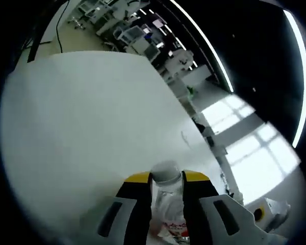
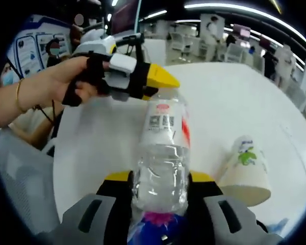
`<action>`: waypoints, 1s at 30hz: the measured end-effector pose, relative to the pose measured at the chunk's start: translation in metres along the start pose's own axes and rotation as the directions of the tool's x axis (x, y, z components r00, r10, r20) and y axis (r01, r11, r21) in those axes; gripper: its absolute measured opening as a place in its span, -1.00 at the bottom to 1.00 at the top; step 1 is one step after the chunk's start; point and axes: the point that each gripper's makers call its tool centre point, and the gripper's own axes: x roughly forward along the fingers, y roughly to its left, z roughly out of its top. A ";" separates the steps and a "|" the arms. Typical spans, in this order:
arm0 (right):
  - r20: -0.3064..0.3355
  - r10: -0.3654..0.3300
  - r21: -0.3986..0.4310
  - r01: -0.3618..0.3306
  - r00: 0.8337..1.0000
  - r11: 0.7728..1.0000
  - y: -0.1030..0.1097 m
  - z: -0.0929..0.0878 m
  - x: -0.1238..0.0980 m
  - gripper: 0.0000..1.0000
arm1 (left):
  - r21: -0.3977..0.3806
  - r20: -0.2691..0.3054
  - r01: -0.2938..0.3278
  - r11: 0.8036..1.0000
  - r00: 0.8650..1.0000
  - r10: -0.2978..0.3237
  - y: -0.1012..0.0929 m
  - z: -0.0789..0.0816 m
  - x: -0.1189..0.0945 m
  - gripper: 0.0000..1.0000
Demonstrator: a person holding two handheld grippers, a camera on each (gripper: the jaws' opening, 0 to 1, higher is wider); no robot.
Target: Arrange the tabletop items into an orderly group along one side of the table until the central work area is clear of visible clutter.
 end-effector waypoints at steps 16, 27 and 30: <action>0.071 0.024 -0.004 -0.024 0.997 1.000 0.006 0.005 -0.001 -0.24 | 0.320 0.040 -0.036 0.947 0.999 0.025 -0.051 0.012 -0.029 -0.60; 0.084 0.037 0.023 -0.039 0.996 0.999 0.013 0.006 0.001 -0.24 | 0.491 0.063 -0.082 0.868 0.996 0.058 -0.078 0.007 -0.042 -0.61; 0.086 0.029 0.034 -0.032 0.996 0.999 0.014 0.005 -0.001 -0.24 | 0.528 0.067 -0.089 0.844 0.996 0.062 -0.084 0.003 -0.043 -0.60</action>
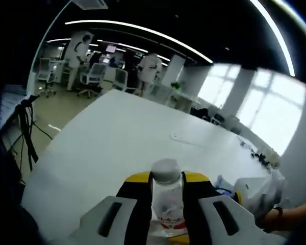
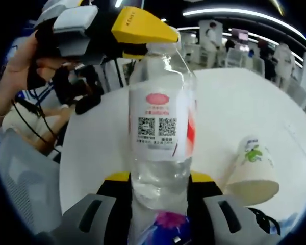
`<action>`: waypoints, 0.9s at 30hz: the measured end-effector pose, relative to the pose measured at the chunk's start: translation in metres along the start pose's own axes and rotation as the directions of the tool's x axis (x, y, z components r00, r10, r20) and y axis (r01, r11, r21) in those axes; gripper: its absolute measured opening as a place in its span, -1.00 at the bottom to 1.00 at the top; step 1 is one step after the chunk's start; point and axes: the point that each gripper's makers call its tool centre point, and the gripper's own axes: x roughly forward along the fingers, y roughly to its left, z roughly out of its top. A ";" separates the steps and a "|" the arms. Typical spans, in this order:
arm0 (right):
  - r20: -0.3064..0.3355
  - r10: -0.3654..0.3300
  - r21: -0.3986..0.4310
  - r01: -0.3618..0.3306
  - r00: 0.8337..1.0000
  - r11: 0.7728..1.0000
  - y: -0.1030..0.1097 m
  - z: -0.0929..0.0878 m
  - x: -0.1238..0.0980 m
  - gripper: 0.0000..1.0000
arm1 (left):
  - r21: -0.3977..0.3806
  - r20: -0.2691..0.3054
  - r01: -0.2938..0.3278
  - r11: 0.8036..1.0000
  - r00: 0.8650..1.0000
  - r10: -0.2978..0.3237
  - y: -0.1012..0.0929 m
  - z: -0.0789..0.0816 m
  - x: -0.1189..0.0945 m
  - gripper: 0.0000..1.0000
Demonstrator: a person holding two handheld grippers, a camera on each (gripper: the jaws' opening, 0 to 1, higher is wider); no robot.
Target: Arrange the tabletop items into an orderly group along one side of the table until the central work area is clear of visible clutter.
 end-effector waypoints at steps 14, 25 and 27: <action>0.171 -0.005 0.046 -0.003 0.985 0.999 0.006 0.026 -0.028 -0.29 | 0.089 0.016 0.018 0.996 1.000 -0.019 -0.029 -0.004 -0.017 -0.61; 0.201 -0.030 0.033 0.024 0.979 0.999 0.011 0.032 -0.043 -0.31 | 0.198 0.014 0.011 0.980 1.000 -0.014 -0.050 -0.011 -0.027 -0.62; 0.201 -0.034 0.014 0.032 0.979 0.999 0.013 0.031 -0.045 -0.31 | 0.207 0.016 0.009 0.978 1.000 -0.012 -0.052 -0.013 -0.029 -0.62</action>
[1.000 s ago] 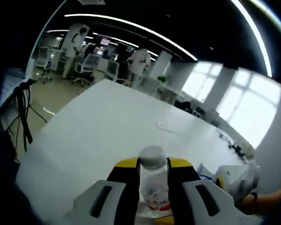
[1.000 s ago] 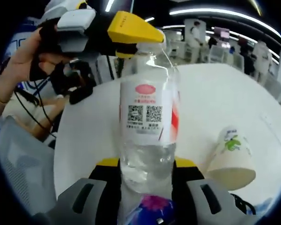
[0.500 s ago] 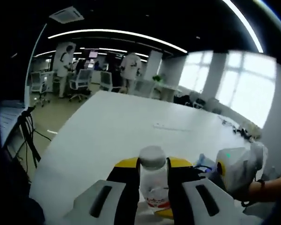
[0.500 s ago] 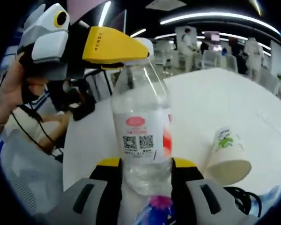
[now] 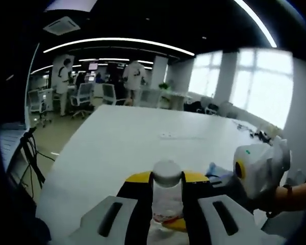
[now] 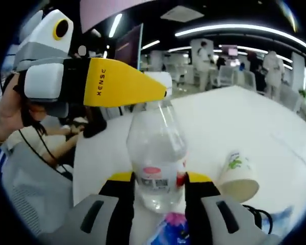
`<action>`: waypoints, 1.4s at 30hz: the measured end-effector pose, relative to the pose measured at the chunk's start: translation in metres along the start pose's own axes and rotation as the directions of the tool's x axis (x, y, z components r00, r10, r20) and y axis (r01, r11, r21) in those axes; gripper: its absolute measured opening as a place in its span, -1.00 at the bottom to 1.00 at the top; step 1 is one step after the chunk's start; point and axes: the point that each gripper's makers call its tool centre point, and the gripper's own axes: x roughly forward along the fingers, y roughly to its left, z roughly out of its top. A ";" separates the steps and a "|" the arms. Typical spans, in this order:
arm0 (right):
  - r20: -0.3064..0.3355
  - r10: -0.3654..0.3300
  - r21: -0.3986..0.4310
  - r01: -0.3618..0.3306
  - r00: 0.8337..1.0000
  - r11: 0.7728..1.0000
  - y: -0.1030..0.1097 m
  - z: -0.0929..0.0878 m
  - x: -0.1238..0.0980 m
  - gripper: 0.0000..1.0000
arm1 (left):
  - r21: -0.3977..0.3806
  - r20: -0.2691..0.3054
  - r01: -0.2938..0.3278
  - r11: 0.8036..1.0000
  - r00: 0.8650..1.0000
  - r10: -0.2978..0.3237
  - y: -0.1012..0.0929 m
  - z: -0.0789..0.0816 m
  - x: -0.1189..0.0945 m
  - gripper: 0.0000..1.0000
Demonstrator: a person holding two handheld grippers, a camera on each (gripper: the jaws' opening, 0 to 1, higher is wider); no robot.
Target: Arrange the tabletop items into an orderly group along one side of the table until the central work area is clear of visible clutter.
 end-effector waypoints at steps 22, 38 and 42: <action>-0.065 0.161 -0.109 -0.168 0.985 0.980 -0.001 -0.012 -0.010 -0.34 | 0.119 -0.028 0.010 0.993 1.000 -0.007 -0.028 -0.006 -0.005 -0.61; -0.066 0.303 -0.172 -0.310 0.951 0.935 -0.003 -0.013 -0.012 -0.34 | 0.206 -0.023 0.049 0.977 0.999 -0.046 -0.029 -0.012 -0.007 -0.59; -0.076 0.321 -0.180 -0.330 0.944 0.927 -0.003 -0.013 -0.012 -0.34 | 0.185 -0.048 0.057 0.981 0.998 -0.049 -0.027 -0.021 -0.005 -0.58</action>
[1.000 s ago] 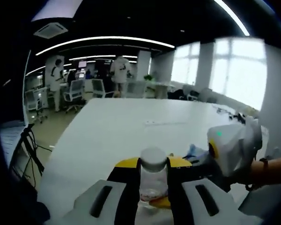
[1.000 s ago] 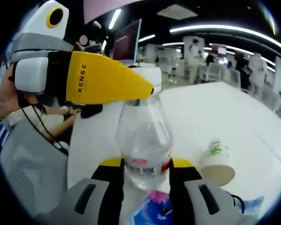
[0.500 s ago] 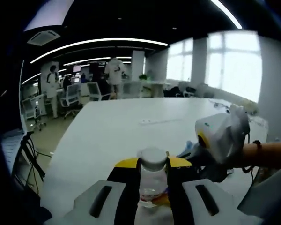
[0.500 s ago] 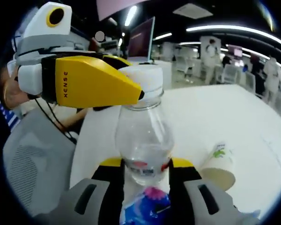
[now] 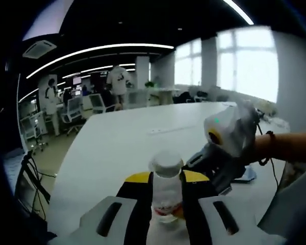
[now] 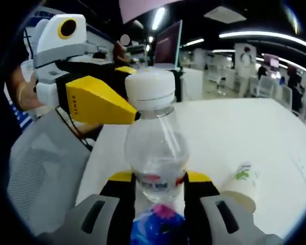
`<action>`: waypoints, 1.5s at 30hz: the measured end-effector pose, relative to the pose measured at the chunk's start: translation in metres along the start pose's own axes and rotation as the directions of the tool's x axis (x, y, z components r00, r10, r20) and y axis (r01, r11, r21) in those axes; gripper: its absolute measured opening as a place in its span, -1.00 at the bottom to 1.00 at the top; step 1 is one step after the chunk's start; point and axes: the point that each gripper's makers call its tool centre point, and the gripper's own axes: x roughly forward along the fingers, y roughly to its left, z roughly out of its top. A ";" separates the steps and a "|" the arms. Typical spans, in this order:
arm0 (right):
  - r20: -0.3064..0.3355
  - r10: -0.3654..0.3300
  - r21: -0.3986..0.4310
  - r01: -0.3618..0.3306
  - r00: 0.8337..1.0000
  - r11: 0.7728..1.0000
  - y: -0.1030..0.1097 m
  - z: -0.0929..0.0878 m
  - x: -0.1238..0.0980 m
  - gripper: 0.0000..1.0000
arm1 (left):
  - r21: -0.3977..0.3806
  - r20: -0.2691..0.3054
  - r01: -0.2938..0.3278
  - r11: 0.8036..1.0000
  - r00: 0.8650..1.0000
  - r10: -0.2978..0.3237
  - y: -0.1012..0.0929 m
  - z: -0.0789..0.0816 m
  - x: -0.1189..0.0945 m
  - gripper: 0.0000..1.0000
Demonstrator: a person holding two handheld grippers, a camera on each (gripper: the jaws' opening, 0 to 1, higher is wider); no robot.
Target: Arrange the tabletop items into an orderly group along one side of the table until the central work area is clear of visible clutter.
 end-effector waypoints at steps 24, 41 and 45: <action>0.029 0.039 0.045 -0.041 0.999 0.998 0.005 0.004 -0.002 -0.18 | 0.019 0.060 0.032 0.999 0.998 -0.033 -0.006 0.011 0.008 -0.39; 0.060 -0.093 0.109 0.086 0.994 0.990 0.012 0.002 -0.020 0.57 | -0.031 0.054 0.041 0.999 0.998 -0.039 0.000 0.003 0.014 0.05; 0.060 -0.115 0.122 0.108 0.991 0.987 0.014 -0.002 -0.028 0.65 | -0.044 0.028 0.020 0.999 0.999 -0.018 0.000 -0.009 0.018 0.19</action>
